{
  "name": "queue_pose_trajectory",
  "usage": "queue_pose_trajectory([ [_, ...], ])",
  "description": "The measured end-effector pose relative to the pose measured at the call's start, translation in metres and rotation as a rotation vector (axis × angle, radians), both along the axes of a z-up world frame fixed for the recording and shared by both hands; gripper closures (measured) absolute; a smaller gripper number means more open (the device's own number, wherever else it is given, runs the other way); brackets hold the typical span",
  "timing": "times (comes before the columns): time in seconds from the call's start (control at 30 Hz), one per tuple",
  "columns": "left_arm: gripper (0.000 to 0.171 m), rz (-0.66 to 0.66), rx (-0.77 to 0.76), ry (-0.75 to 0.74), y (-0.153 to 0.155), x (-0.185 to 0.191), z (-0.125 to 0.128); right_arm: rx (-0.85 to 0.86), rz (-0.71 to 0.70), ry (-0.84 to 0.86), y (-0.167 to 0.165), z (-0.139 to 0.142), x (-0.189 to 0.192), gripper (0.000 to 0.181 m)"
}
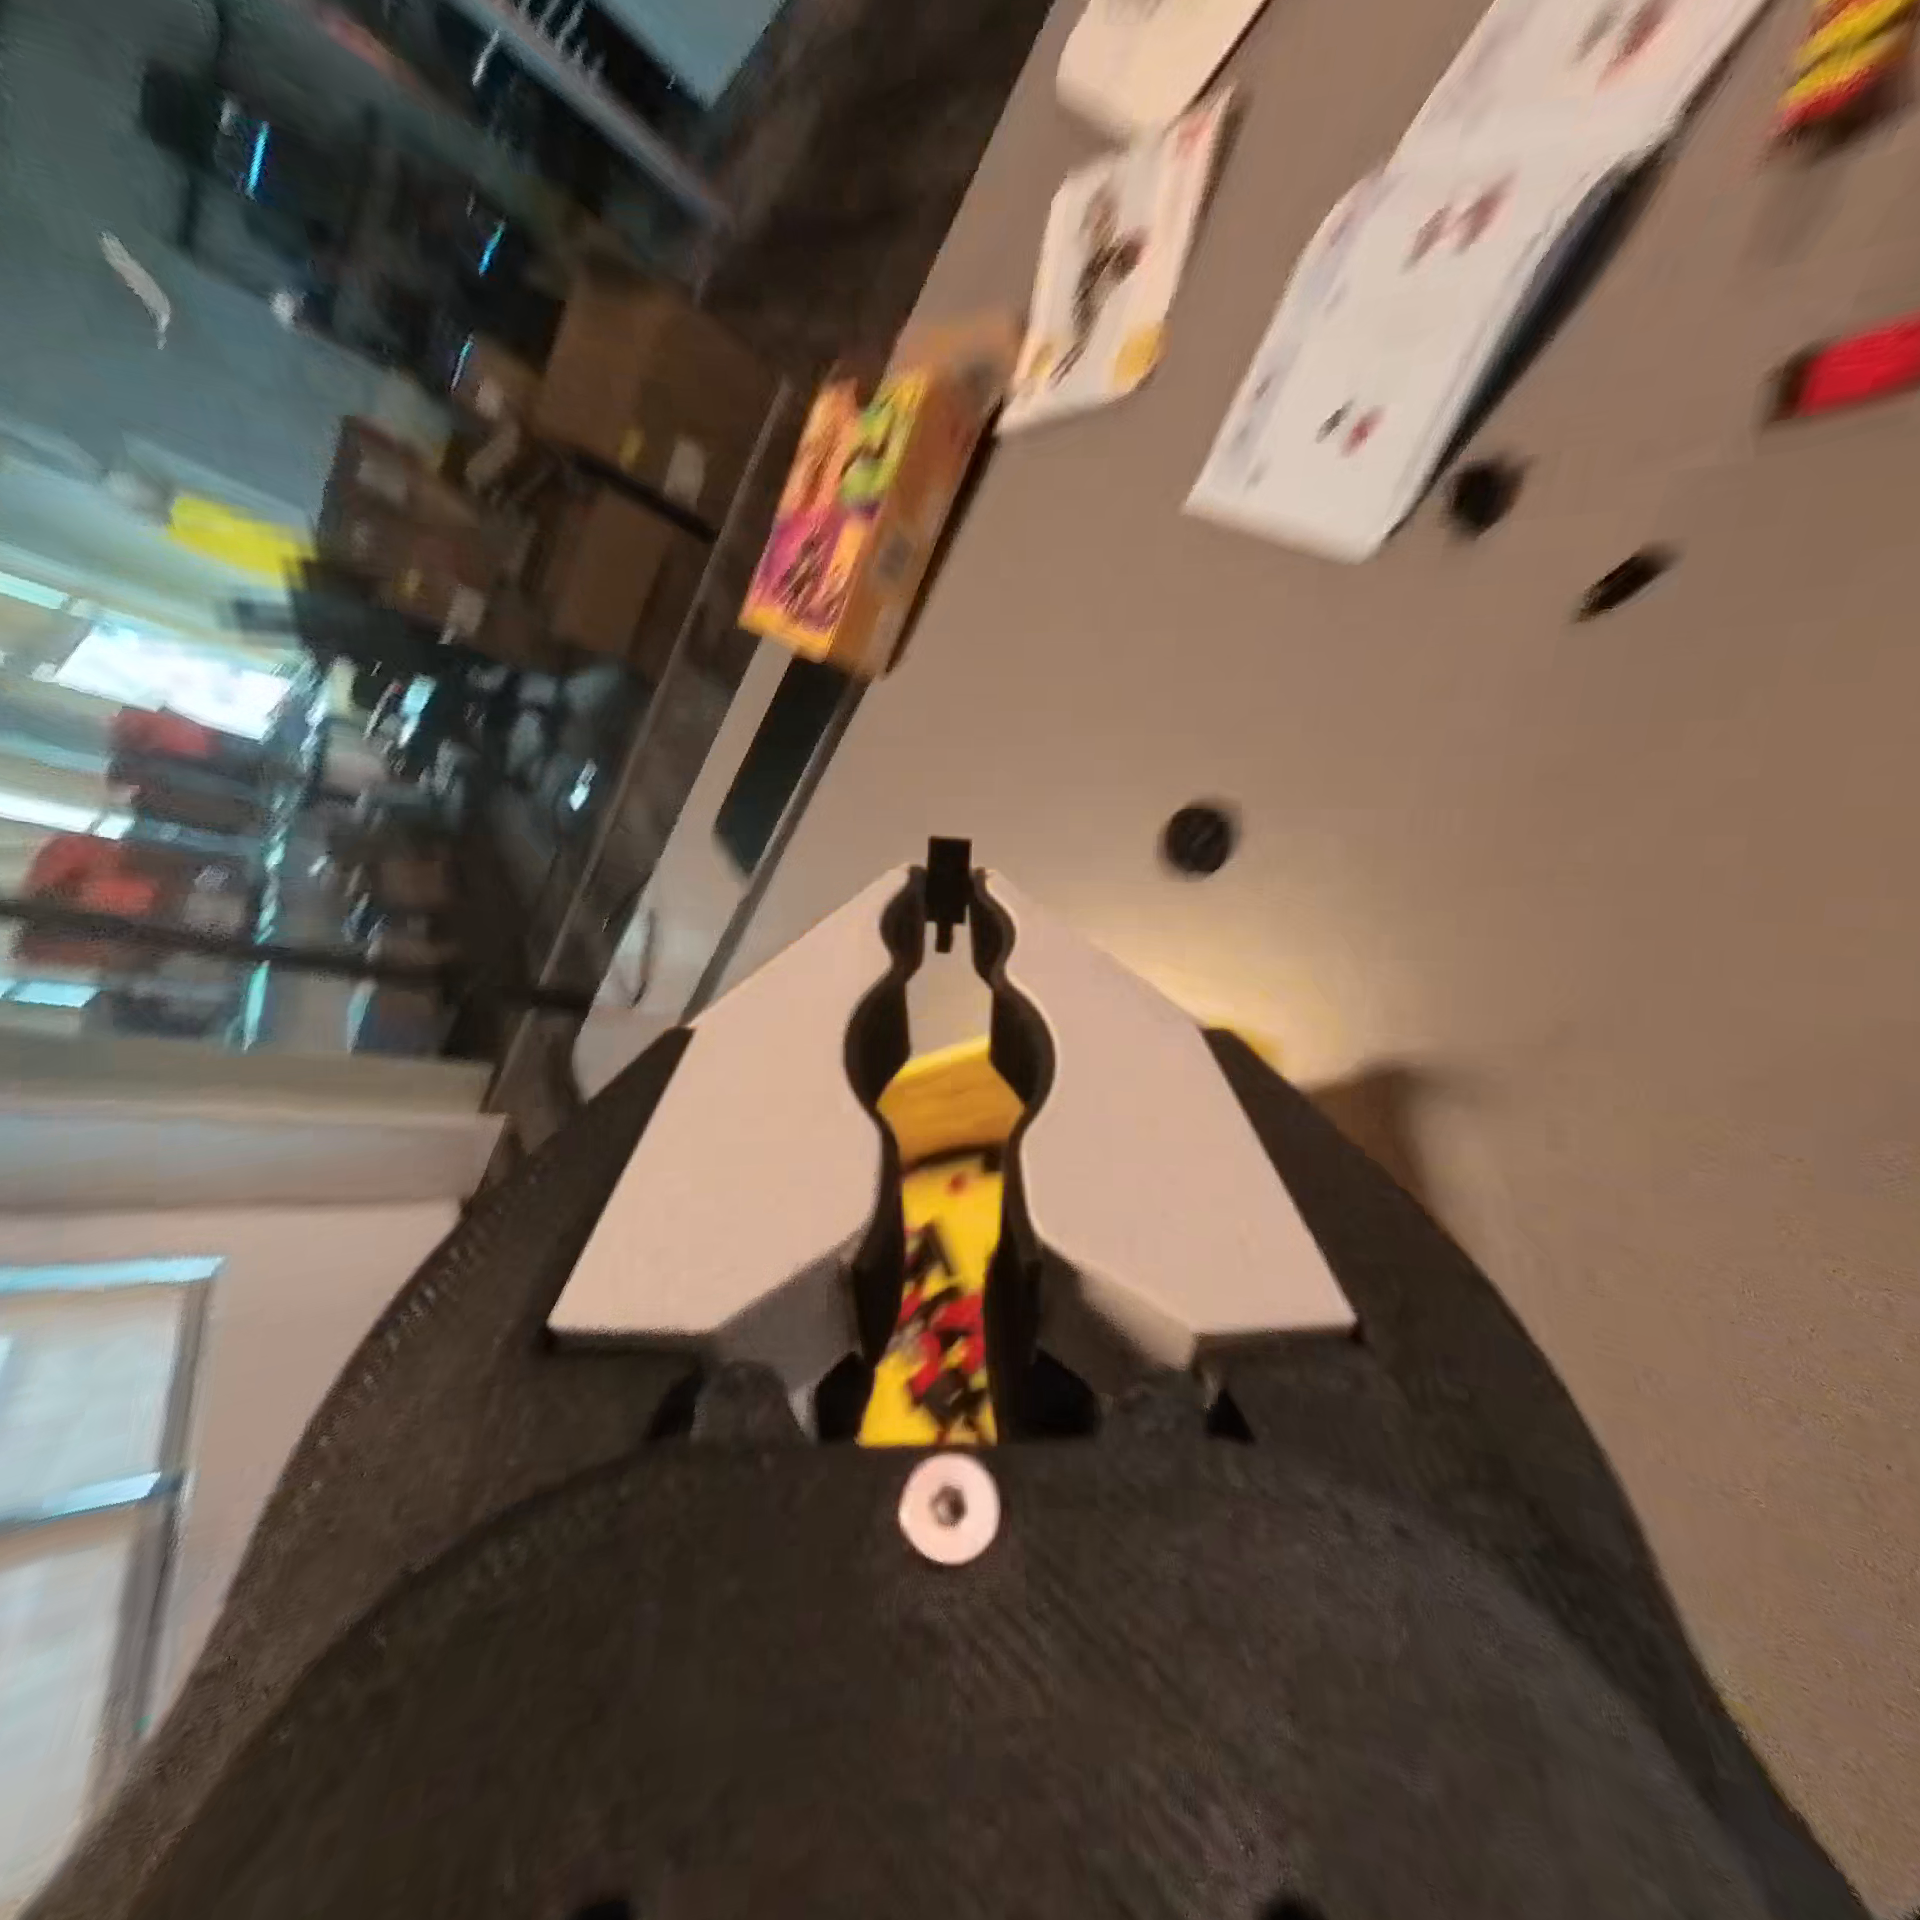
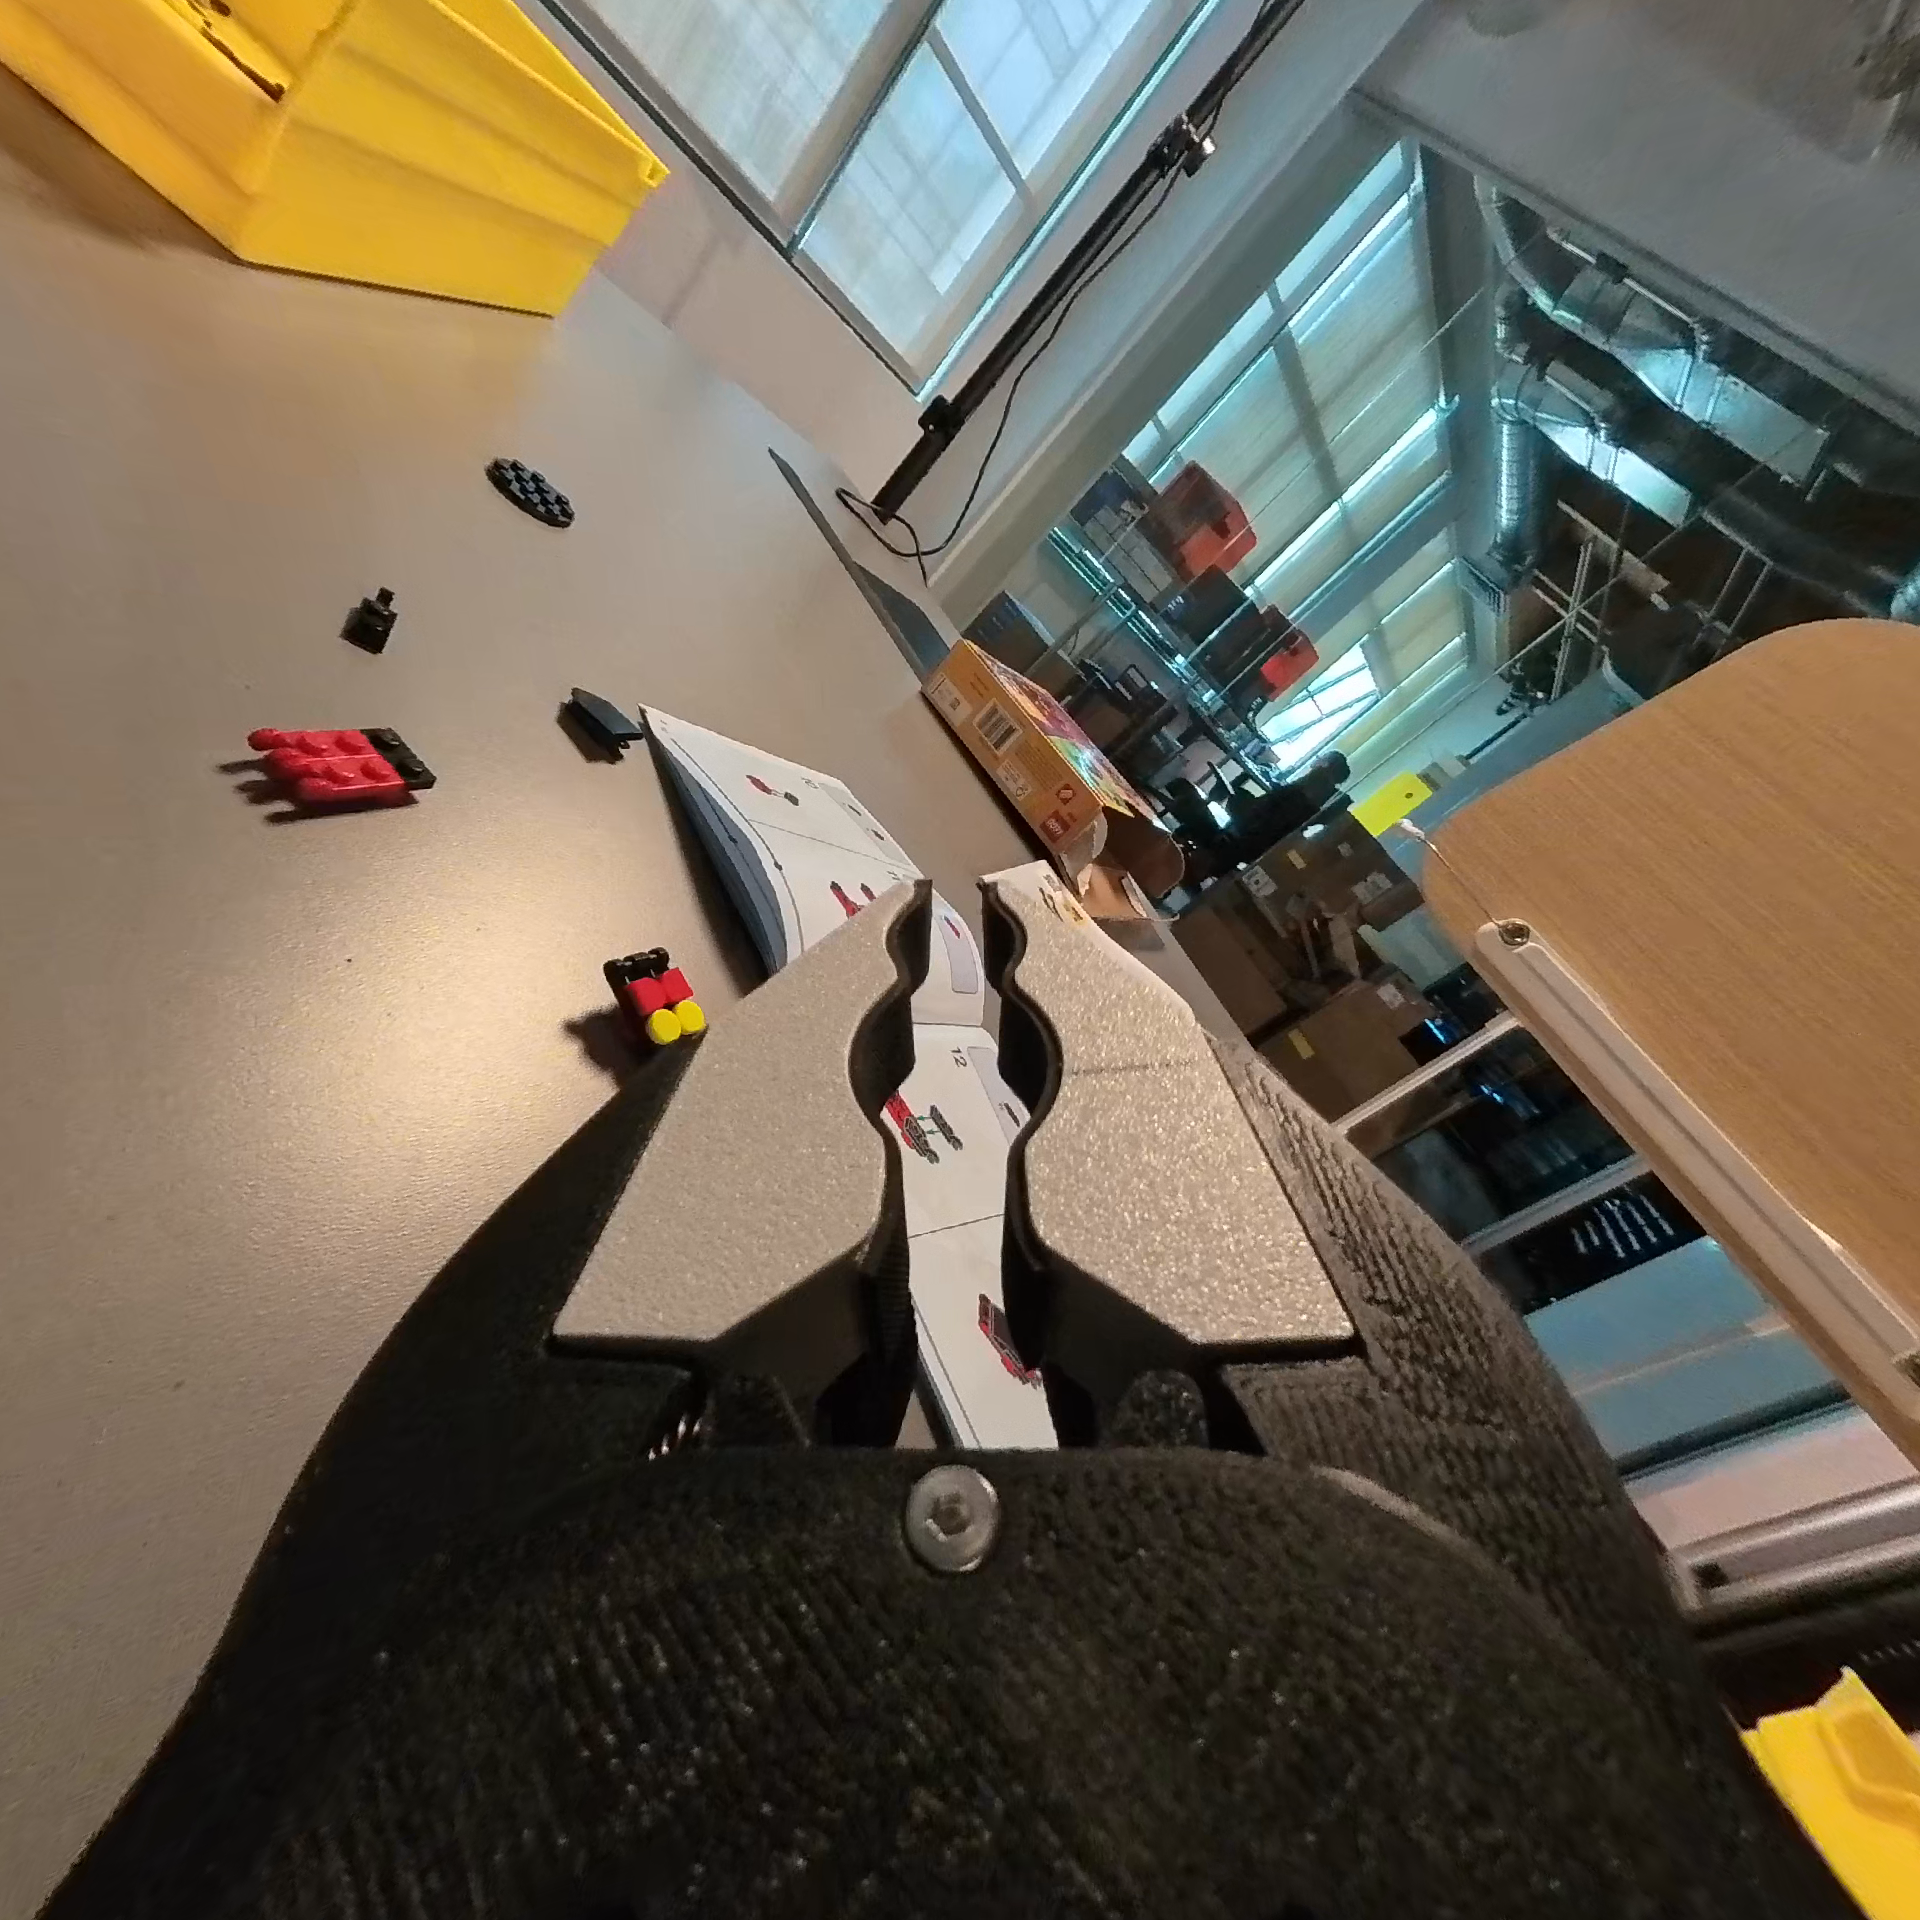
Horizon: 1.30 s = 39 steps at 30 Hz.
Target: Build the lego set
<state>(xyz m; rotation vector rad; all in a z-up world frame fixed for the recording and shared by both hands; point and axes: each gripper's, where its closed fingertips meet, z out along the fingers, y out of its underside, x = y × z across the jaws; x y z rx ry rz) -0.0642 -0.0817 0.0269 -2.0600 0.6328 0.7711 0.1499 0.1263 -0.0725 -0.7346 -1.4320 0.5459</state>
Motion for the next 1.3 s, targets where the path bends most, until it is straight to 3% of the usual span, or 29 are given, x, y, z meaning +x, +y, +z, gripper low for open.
queue_pose_trajectory([
  [0.13,0.164,-0.201,-0.114,-0.127,0.017,0.090,-0.050,0.000,-0.002,-0.001,0.000,0.000,0.000,0.173],
  [0.23,0.164,-0.273,-0.170,-0.141,0.038,0.121,-0.094,-0.001,-0.003,-0.003,0.001,-0.001,0.000,0.173],
  [0.3,0.164,-0.279,-0.190,-0.172,0.055,0.129,-0.119,-0.001,-0.002,-0.004,0.001,-0.001,0.000,0.173],
  [0.43,0.164,-0.302,-0.103,-0.346,0.094,0.140,-0.139,-0.004,0.003,-0.006,0.000,-0.001,-0.001,0.174],
  [0.53,0.164,-0.217,-0.162,-0.382,0.112,0.120,-0.164,-0.004,0.007,-0.004,0.000,-0.001,0.000,0.174],
  [0.63,0.164,-0.174,-0.245,-0.517,0.114,0.116,-0.182,-0.011,0.008,-0.008,0.000,-0.001,-0.001,0.173],
  [0.83,0.156,-0.164,-0.252,-0.617,0.106,0.110,-0.185,-0.019,0.003,-0.008,0.002,-0.001,0.000,0.173],
  [1.0,0.125,-0.222,-0.206,-0.597,0.108,0.109,-0.181,-0.027,-0.001,-0.011,0.004,-0.002,-0.001,0.173],
  [1.2,0.125,-0.330,0.103,-0.546,0.116,0.105,-0.135,-0.027,-0.003,-0.012,0.004,-0.002,-0.001,0.173],
  [1.3,0.125,-0.343,0.149,-0.454,0.114,0.095,-0.129,-0.029,-0.013,-0.011,0.005,-0.001,-0.005,0.173],
])
